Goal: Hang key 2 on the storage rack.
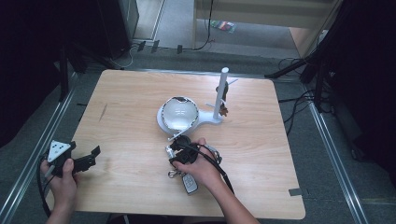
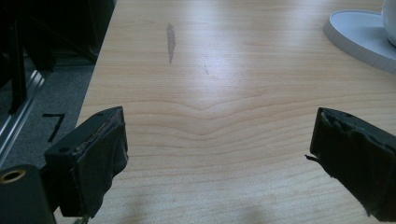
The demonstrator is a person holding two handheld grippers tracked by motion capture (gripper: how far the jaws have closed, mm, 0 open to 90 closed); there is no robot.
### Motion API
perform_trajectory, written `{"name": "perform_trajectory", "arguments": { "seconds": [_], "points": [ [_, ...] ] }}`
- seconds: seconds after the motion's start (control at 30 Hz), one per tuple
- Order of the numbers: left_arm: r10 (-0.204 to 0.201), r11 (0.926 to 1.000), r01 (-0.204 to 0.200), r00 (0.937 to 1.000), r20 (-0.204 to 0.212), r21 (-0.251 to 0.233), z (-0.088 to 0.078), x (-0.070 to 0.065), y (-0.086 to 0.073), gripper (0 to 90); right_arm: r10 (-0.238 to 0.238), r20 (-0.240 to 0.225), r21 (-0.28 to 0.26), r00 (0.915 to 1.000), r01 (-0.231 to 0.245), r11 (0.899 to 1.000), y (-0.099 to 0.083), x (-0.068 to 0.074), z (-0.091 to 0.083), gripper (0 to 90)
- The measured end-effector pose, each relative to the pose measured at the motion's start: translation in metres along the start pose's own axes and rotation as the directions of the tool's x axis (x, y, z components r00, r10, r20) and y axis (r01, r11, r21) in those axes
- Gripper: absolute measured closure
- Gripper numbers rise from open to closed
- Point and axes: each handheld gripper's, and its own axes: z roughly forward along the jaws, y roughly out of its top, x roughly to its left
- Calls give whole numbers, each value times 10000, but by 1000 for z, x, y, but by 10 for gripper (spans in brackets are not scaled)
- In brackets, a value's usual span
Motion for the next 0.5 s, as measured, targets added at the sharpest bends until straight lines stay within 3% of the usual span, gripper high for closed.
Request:
{"name": "perform_trajectory", "arguments": {
  "seconds": [0.1, 0.37, 0.5],
  "points": [
    [-7, 10000, 7, 10000, -2, -6, 0, 0, 0, 44, -46, 214, 100, 9998, 44, 9999, 0, 3, 2, 737],
    [-2, 10000, 2, 10000, 0, 1, 0, 0, 0, 44, -206, 820, 201, 9964, 190, 9996, -1, 11, 1, 772],
    [2, 10000, -2, 10000, -2, -1, 0, 0, 0, 44, -767, 1444, 154, 9865, 753, 9970, -2, 19, 0, 773]
  ]
}}
